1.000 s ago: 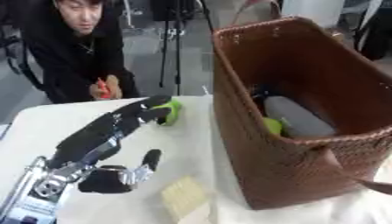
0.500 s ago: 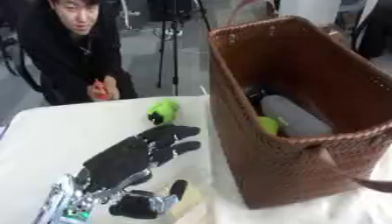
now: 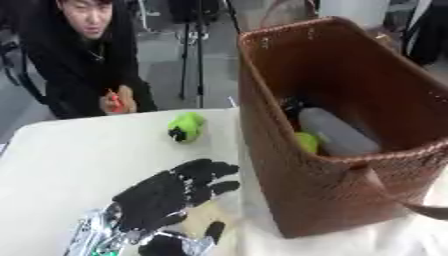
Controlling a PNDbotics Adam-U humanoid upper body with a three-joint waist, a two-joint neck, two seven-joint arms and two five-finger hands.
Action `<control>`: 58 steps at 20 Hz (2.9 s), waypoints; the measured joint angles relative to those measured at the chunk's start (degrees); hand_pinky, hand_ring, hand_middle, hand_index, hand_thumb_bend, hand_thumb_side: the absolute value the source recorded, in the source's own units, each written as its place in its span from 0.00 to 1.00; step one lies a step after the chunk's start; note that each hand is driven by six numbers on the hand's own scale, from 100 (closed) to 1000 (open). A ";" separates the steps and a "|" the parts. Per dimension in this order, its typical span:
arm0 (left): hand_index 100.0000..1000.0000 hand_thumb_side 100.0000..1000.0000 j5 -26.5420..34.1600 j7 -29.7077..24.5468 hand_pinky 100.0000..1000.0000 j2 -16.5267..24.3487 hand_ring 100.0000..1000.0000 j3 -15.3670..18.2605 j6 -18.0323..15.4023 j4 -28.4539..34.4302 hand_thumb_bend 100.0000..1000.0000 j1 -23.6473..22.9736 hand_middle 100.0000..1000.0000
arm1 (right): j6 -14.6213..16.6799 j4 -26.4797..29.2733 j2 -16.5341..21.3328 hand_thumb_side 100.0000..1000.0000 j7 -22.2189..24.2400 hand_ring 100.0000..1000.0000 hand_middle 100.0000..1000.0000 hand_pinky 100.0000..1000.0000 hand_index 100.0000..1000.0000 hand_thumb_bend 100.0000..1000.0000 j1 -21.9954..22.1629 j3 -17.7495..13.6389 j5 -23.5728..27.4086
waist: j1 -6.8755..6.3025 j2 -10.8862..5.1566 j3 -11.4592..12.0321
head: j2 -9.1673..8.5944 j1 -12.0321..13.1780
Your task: Pick up objects on the table and place them in the box.
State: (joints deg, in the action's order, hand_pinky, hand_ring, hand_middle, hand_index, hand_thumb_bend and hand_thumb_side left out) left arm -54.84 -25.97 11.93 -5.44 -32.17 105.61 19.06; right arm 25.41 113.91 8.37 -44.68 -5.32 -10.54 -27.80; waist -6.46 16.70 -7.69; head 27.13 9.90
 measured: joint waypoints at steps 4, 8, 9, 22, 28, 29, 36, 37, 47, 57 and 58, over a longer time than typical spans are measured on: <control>1.00 0.81 1.73 -0.38 1.00 0.00 1.00 0.02 0.72 0.03 0.00 0.00 1.00 | 0.07 0.00 -0.01 1.00 0.07 0.74 0.72 0.79 0.76 0.00 -0.18 0.02 0.10 | 0.00 0.01 0.06 | -0.01 0.00; 1.00 0.86 0.96 0.09 1.00 0.01 1.00 0.12 0.87 -0.24 0.00 0.00 1.00 | 0.16 0.00 -0.01 1.00 0.16 0.73 0.71 0.79 0.76 0.00 -0.19 0.02 0.20 | 0.01 0.03 0.11 | -0.01 0.01; 1.00 0.87 0.63 0.20 1.00 0.01 1.00 0.16 0.80 -0.55 0.00 0.00 1.00 | 0.18 0.00 -0.01 1.00 0.18 0.73 0.71 0.79 0.76 0.00 -0.19 0.02 0.21 | 0.02 0.05 0.12 | -0.01 0.01; 1.00 1.00 2.98 -2.54 1.00 0.01 1.00 0.07 1.73 -3.69 0.00 0.08 1.00 | 0.28 0.00 -0.17 1.00 0.28 0.73 0.71 0.79 0.76 0.00 -0.24 0.33 0.22 | 0.23 0.43 -0.09 | -0.27 0.05; 1.00 1.00 3.79 -4.52 1.00 0.01 1.00 -0.04 1.58 -4.36 0.00 0.32 1.00 | 0.25 0.00 -0.56 1.00 0.32 0.73 0.70 0.79 0.75 0.00 -0.29 0.33 0.22 | 0.24 0.57 -0.33 | -0.47 0.08; 1.00 1.00 4.15 -5.25 1.00 0.01 1.00 -0.17 1.54 -4.48 0.00 0.43 1.00 | 0.23 0.00 -0.56 1.00 0.34 0.73 0.70 0.79 0.75 0.00 -0.32 0.33 0.22 | 0.24 0.58 -0.37 | -0.48 0.09; 1.00 1.00 7.51 -8.87 1.00 0.02 1.00 -0.40 3.78 -4.47 0.00 0.54 1.00 | 0.02 0.00 -0.56 1.00 0.53 0.73 0.70 0.79 0.75 0.00 -0.68 0.33 0.40 | 0.20 0.59 -0.41 | -0.53 0.25; 1.00 1.00 7.73 -9.21 1.00 0.04 1.00 -0.42 4.13 -4.44 0.00 0.54 1.00 | 0.00 0.00 -0.56 1.00 0.52 0.73 0.70 0.79 0.75 0.00 -0.68 0.33 0.46 | 0.19 0.59 -0.41 | -0.53 0.28; 1.00 1.00 11.69 -15.94 1.00 1.27 1.00 0.73 10.85 -1.49 0.00 2.32 1.00 | -0.32 0.00 -0.56 1.00 0.30 0.73 0.70 0.79 0.76 0.00 -0.68 0.31 0.65 | -0.07 0.57 -0.27 | -0.53 0.49; 1.00 1.00 12.15 -17.17 1.00 2.38 1.00 0.10 12.08 -2.30 0.00 2.62 1.00 | -0.37 0.00 -0.56 1.00 0.33 0.73 0.70 0.79 0.76 0.00 -0.69 0.32 0.70 | -0.15 0.57 -0.12 | -0.53 0.58; 1.00 1.00 12.07 -17.17 1.00 2.40 1.00 -0.05 12.08 -2.59 0.00 2.62 1.00 | -0.37 0.00 -0.56 1.00 0.34 0.73 0.70 0.79 0.75 0.00 -0.70 0.32 0.71 | -0.15 0.57 -0.12 | -0.53 0.58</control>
State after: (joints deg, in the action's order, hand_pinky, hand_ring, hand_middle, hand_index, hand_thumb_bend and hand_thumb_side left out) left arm -42.77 -43.15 14.33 -5.49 -20.09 103.02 21.67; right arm 25.03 113.91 7.81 -44.35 -6.01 -10.21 -27.09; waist -6.61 17.27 -7.80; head 26.60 10.48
